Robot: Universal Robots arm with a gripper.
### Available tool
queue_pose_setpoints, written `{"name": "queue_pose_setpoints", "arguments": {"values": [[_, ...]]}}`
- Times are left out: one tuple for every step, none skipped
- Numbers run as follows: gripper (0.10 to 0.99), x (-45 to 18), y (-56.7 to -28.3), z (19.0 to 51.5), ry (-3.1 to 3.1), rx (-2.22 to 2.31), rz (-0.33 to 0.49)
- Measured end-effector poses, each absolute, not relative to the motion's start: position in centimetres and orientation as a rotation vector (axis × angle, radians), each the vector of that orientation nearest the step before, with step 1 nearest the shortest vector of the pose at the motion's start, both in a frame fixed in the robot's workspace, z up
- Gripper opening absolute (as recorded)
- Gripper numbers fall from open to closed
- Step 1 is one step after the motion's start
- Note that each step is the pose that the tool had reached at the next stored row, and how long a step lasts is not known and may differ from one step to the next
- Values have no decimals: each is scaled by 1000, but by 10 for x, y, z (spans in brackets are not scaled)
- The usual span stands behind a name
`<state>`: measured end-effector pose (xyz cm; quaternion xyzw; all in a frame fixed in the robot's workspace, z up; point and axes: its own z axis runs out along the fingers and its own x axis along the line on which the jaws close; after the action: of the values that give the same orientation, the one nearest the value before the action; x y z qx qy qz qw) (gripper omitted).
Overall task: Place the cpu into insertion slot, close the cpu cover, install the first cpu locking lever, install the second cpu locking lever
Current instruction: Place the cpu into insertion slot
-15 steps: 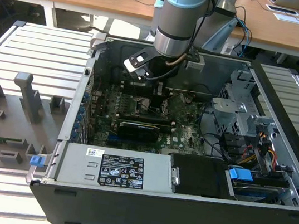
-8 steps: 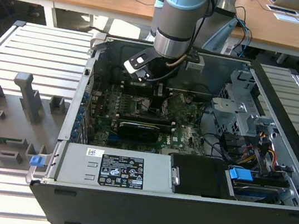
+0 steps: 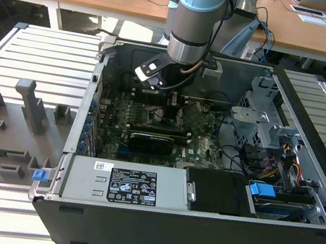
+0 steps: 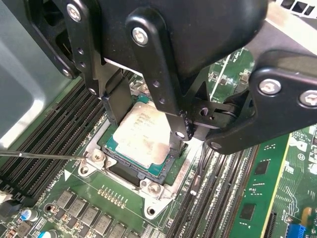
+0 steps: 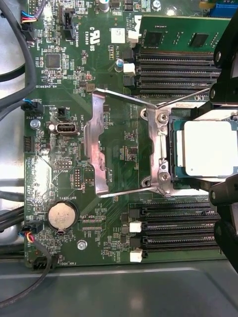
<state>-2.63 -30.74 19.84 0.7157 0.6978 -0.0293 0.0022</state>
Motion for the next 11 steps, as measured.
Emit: {"name": "queue_pose_setpoints", "arguments": {"values": [[537, -26, -307, 198, 2189, 2245, -92], [537, -26, -307, 198, 2189, 2245, -92], [537, -26, -307, 198, 2189, 2245, -91], [537, -26, -307, 197, 2189, 2245, -92], [537, -26, -307, 197, 2189, 2245, -92], [537, -26, -307, 197, 2189, 2246, -91], [537, -26, -308, 197, 2189, 2246, -91], [537, -26, -308, 197, 2189, 2246, -91], [537, -26, -308, 197, 2190, 2245, -90], [537, -26, -308, 197, 2191, 2244, -91], [537, -26, -308, 197, 2193, 2242, -91]]}}
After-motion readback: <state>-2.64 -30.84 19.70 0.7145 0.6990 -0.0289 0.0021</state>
